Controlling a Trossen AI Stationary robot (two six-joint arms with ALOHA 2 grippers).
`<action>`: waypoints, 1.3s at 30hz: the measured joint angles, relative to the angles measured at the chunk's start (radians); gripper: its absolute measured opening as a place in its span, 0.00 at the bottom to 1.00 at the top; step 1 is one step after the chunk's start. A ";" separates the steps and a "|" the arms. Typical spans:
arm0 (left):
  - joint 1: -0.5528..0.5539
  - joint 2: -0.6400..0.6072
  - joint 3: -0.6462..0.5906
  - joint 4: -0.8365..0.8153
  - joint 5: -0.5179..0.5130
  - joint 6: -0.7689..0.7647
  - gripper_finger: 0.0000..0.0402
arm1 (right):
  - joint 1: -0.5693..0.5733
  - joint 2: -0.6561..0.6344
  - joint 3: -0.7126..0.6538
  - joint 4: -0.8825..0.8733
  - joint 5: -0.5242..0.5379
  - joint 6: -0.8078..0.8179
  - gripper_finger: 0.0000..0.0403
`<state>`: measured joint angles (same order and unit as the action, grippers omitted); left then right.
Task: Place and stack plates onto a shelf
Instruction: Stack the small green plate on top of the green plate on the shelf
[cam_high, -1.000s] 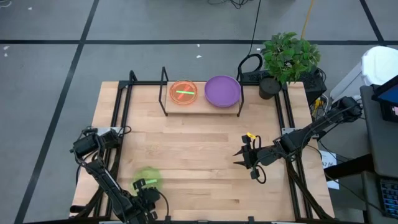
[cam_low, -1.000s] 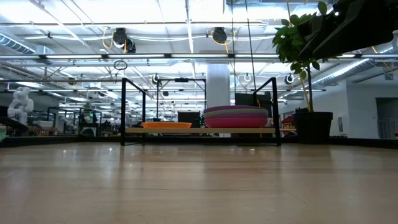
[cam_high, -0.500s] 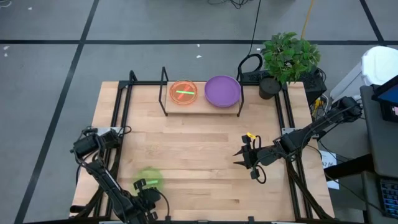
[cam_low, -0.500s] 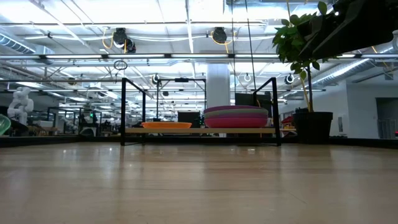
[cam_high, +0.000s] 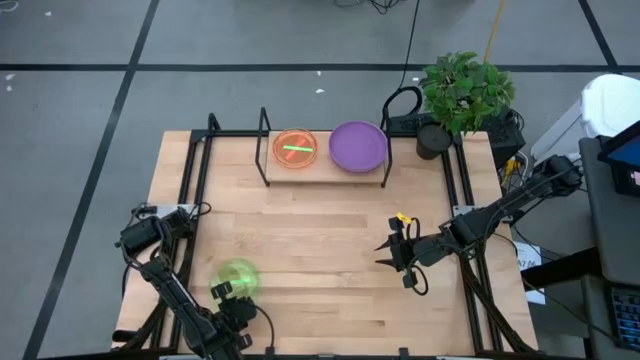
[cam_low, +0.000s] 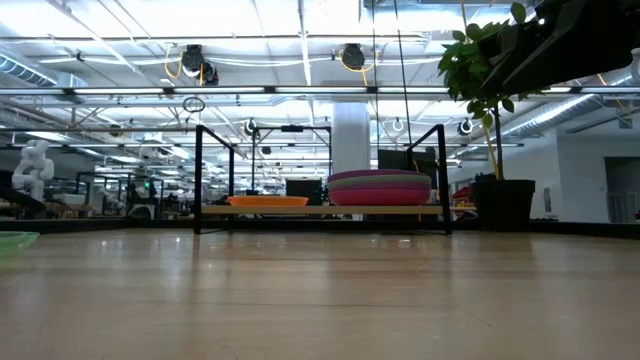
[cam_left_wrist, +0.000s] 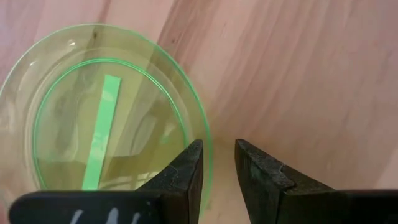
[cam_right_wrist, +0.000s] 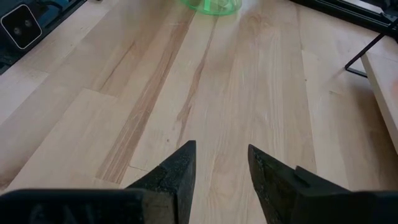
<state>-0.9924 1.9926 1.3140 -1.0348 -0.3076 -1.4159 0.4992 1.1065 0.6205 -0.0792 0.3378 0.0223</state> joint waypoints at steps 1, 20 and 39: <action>0.000 0.000 0.000 -0.001 0.000 0.002 0.25 | 0.000 0.000 0.000 0.000 0.000 0.000 0.32; -0.003 -0.002 0.001 -0.036 -0.004 0.029 0.09 | 0.000 0.000 0.000 -0.001 -0.002 0.003 0.32; -0.009 -0.001 0.001 -0.023 -0.020 0.005 0.30 | 0.000 0.000 0.000 -0.001 -0.004 0.003 0.32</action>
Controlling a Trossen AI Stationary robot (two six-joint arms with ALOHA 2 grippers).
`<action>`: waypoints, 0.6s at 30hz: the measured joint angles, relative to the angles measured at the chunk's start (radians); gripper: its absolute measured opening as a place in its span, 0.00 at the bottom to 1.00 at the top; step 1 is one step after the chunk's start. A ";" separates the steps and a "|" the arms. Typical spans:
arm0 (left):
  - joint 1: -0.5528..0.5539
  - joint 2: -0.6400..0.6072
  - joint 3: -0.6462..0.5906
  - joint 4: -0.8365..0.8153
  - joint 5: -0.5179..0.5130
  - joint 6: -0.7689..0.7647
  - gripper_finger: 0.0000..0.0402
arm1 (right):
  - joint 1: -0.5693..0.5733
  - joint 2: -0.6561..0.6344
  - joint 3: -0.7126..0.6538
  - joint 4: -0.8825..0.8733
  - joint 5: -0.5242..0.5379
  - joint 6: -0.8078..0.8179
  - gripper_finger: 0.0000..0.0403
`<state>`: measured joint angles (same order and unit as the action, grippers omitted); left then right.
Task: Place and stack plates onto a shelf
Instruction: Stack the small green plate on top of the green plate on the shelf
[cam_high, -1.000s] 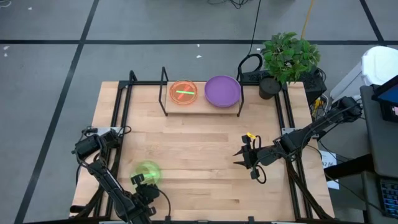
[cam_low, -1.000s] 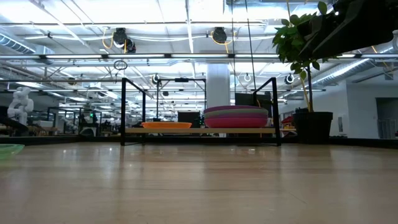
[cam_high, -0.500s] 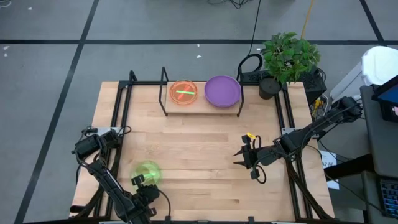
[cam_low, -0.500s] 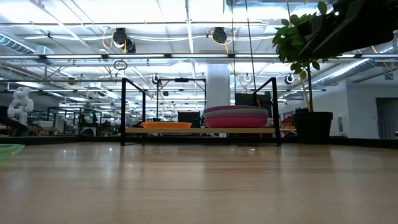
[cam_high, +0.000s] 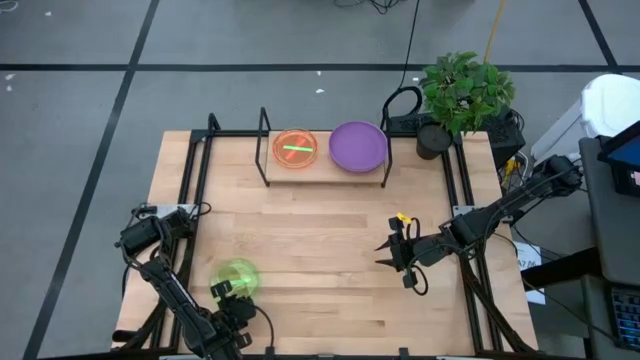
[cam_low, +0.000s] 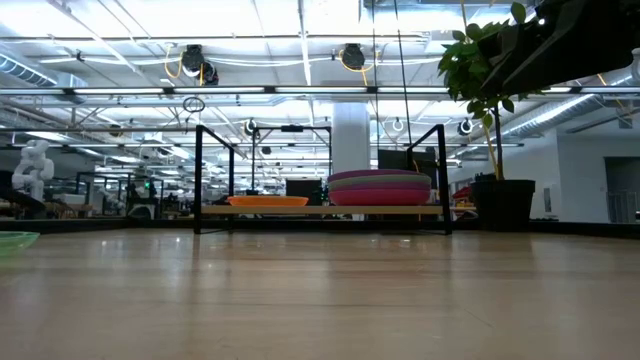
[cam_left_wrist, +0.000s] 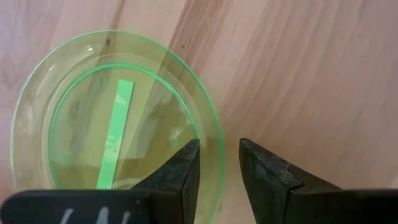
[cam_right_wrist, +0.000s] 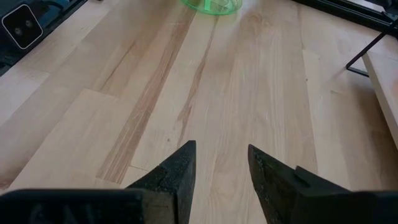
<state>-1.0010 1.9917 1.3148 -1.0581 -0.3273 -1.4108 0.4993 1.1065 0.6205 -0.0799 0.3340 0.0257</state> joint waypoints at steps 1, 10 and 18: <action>-0.002 0.005 0.000 -0.005 0.000 0.003 0.30 | 0.000 0.000 0.000 0.000 0.000 0.000 0.32; -0.018 0.048 0.003 -0.018 -0.014 -0.014 0.30 | 0.000 0.000 0.000 -0.003 0.000 0.007 0.32; -0.018 0.049 0.003 -0.007 -0.009 -0.003 0.18 | 0.000 0.000 0.000 -0.001 0.000 0.007 0.32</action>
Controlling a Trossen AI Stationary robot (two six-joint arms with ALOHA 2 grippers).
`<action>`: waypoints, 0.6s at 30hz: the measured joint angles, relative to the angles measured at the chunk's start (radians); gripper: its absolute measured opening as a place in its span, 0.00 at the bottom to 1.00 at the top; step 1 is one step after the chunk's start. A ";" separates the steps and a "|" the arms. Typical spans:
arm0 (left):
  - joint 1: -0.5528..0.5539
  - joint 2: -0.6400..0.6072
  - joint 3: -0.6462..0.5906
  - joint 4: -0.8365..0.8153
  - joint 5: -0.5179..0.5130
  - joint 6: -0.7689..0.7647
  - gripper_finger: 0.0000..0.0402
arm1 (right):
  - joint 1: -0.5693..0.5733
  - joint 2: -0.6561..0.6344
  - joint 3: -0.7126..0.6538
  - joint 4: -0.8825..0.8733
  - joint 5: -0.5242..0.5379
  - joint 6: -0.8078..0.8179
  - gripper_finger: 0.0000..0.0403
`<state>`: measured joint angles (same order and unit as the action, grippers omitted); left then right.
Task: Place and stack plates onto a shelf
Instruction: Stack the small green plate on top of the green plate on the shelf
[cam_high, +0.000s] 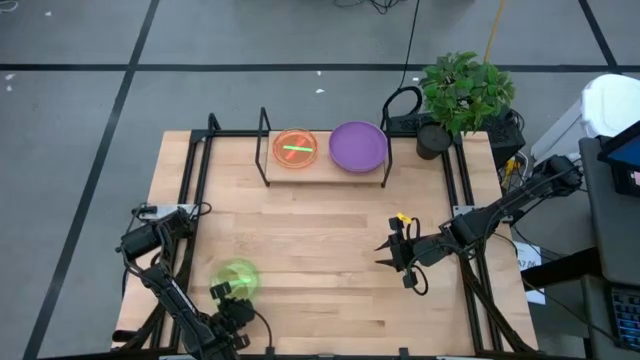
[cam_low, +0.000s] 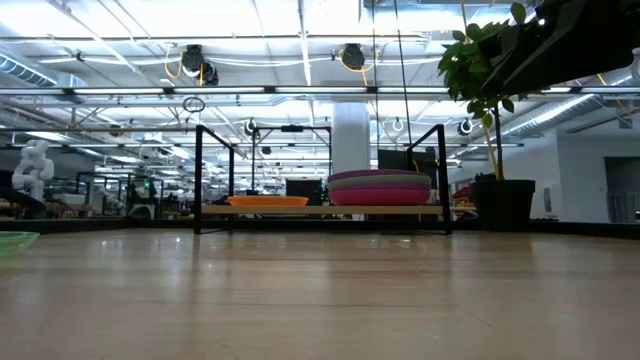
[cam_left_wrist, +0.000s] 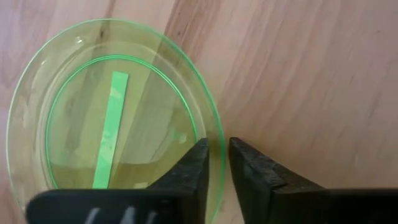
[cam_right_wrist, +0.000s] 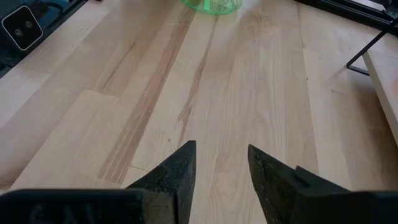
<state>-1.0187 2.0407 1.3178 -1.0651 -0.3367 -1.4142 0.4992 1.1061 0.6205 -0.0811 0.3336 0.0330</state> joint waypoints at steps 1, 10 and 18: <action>0.000 0.000 0.000 0.001 0.001 0.003 0.15 | 0.000 0.000 0.000 0.000 0.000 0.000 0.32; 0.004 0.007 0.030 -0.052 0.011 0.006 0.02 | 0.000 0.000 0.000 0.000 0.000 0.000 0.32; 0.028 0.008 0.163 -0.251 0.005 0.064 0.01 | 0.000 0.000 0.000 0.000 0.000 0.000 0.32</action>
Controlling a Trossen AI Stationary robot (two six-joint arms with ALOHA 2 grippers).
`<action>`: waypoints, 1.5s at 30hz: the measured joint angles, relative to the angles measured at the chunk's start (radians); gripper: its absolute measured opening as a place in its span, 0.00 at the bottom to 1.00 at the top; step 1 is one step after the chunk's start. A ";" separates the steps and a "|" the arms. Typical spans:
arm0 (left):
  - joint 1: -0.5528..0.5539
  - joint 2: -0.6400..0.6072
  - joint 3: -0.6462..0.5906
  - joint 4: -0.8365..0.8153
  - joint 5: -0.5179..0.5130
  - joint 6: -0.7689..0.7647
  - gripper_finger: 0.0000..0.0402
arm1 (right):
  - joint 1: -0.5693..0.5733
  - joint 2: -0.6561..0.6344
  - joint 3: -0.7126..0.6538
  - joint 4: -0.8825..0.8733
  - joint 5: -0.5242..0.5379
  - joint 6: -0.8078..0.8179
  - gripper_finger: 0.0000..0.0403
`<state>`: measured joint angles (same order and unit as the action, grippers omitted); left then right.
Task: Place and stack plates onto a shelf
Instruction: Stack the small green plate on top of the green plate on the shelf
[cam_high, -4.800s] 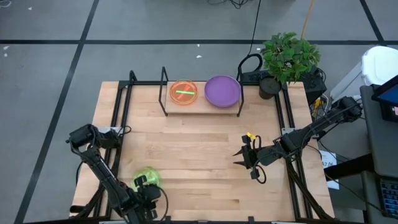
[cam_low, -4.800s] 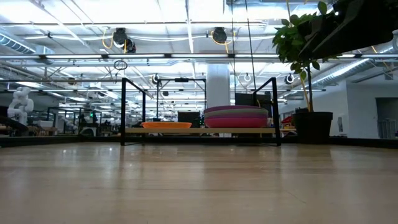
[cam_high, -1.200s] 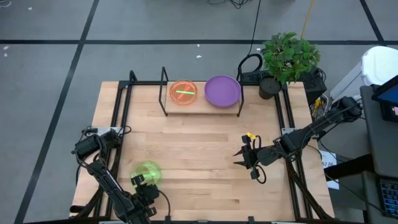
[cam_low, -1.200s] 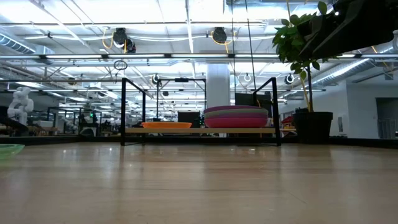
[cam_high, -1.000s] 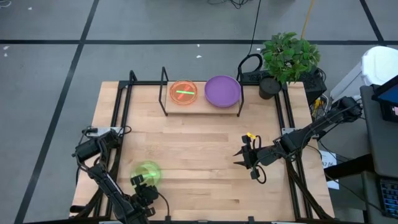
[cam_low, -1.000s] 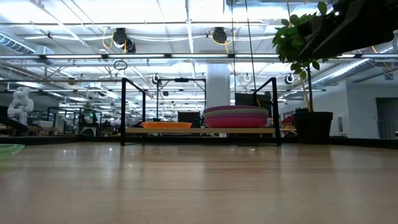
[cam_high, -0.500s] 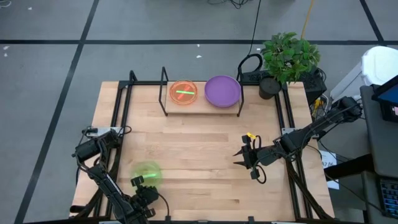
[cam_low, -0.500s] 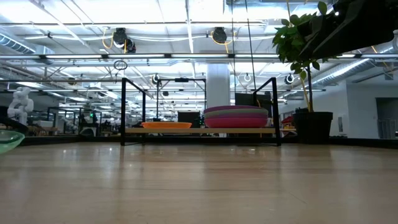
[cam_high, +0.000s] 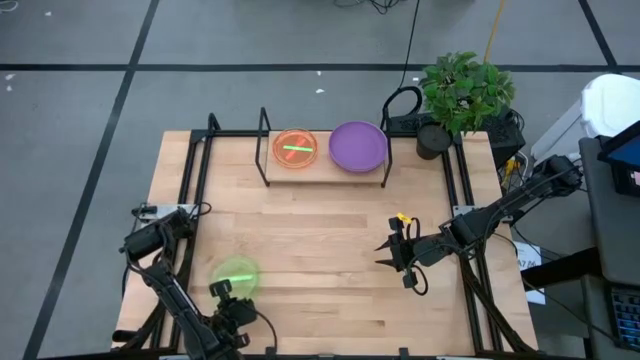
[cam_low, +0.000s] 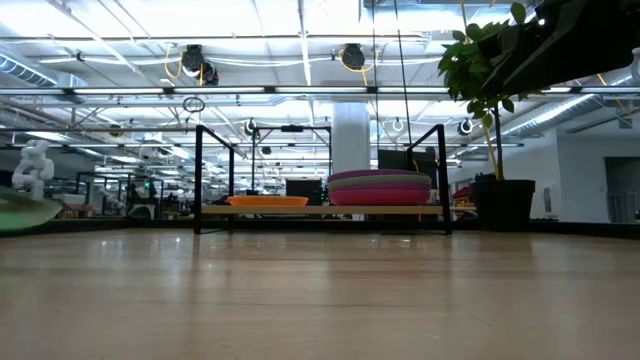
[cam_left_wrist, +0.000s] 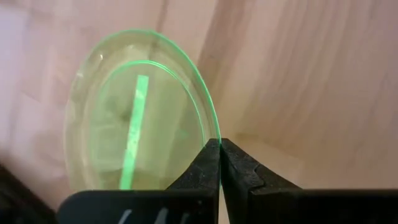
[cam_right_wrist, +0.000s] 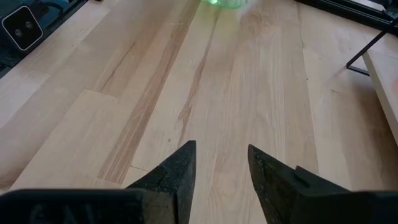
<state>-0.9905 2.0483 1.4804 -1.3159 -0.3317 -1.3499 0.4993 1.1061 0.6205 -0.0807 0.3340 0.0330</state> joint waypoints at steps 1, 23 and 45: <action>0.006 -0.001 0.015 -0.020 -0.003 0.013 0.01 | 0.000 0.000 0.000 0.000 0.000 0.000 0.32; 0.230 -0.003 0.186 -0.180 -0.439 0.643 0.01 | 0.000 0.000 0.000 0.002 0.012 0.017 0.32; 0.542 -0.259 0.204 0.101 -0.485 1.288 0.01 | 0.000 0.000 0.000 0.031 0.058 0.076 0.02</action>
<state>-0.4481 1.7893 1.6848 -1.2150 -0.8165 -0.0621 0.4992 1.1065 0.6209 -0.0499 0.3916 0.1095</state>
